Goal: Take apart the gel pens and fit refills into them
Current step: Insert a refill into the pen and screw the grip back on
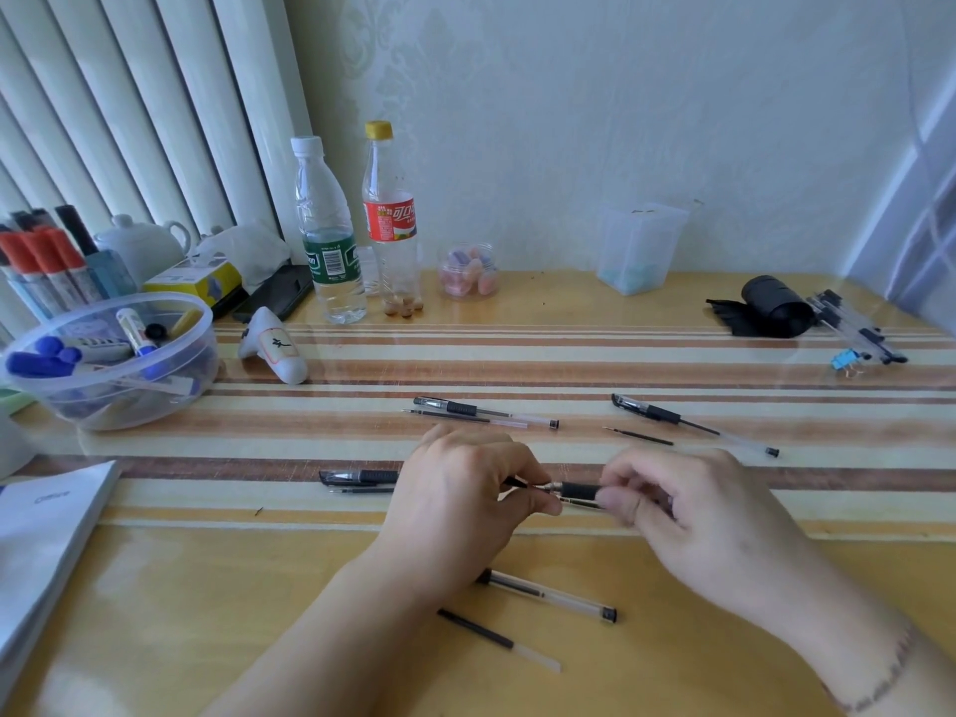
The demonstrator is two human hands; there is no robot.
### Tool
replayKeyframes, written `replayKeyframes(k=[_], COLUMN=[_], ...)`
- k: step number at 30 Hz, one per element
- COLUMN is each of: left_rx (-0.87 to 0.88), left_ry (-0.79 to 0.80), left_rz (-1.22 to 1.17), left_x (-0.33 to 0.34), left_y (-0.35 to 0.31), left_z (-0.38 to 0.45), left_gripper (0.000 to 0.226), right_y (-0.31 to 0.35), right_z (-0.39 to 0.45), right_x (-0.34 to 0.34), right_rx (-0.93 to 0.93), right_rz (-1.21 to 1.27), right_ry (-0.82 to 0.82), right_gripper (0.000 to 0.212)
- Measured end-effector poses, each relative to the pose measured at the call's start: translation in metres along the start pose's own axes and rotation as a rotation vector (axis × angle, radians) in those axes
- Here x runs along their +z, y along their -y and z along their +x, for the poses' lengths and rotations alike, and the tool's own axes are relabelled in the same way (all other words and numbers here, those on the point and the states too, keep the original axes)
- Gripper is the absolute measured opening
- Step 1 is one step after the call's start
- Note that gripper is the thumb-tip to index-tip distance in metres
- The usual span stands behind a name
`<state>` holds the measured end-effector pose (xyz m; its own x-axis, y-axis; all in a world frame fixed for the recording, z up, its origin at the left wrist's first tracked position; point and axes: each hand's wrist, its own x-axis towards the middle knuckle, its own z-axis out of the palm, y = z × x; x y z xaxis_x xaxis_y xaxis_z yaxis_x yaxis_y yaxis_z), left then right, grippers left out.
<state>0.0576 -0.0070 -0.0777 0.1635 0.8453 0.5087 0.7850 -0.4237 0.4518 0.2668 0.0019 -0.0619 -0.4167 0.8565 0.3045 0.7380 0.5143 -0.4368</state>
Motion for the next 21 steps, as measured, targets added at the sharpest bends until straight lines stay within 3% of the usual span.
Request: replayKeyframes(k=[2,4,7,10,14,16,18,21], left_rx=[0.009,0.001,0.000,0.007,-0.032,-0.018,-0.001,-0.012], left_ry=[0.010,0.015,0.025,0.032,0.022,0.029,0.038,0.022], left_rz=[0.010,0.017,0.015,0.015,0.009,0.013,0.024,0.025], left_x=[0.0008,0.0011,0.0014,0.0013,0.0009,0.0012,0.0018,0.0004], left_y=[-0.0005,-0.0001,-0.0004,-0.0013,0.0024,0.0025,0.0019,0.0028], left_z=[0.0001,-0.0006,-0.0011,-0.0005,0.0000,0.0002,0.0004,0.0010], left_gripper=[0.020,0.020,0.020,0.019,0.022,0.020,0.019,0.020], right_y=[0.0040,0.0037,0.0008,0.0006,-0.0009,-0.0025,-0.0016,-0.0004], right_z=[-0.0007,-0.0016,-0.0001,-0.0003,-0.0004,0.0003,-0.0003,-0.0006], right_x=[-0.0022,-0.0019,-0.0003,-0.0002,-0.0009,0.0007,0.0012,-0.0021], right_rx=[-0.016,0.001,0.015,-0.016,0.026,0.035,0.011,0.033], right_rz=[-0.036,0.016,0.021,0.002,0.041,0.024,0.002,0.012], right_ry=[0.007,0.057,0.046,0.019,0.027,0.003,-0.013,0.032], right_gripper=[0.036,0.023,0.023,0.049,0.023,0.027,0.046,0.029])
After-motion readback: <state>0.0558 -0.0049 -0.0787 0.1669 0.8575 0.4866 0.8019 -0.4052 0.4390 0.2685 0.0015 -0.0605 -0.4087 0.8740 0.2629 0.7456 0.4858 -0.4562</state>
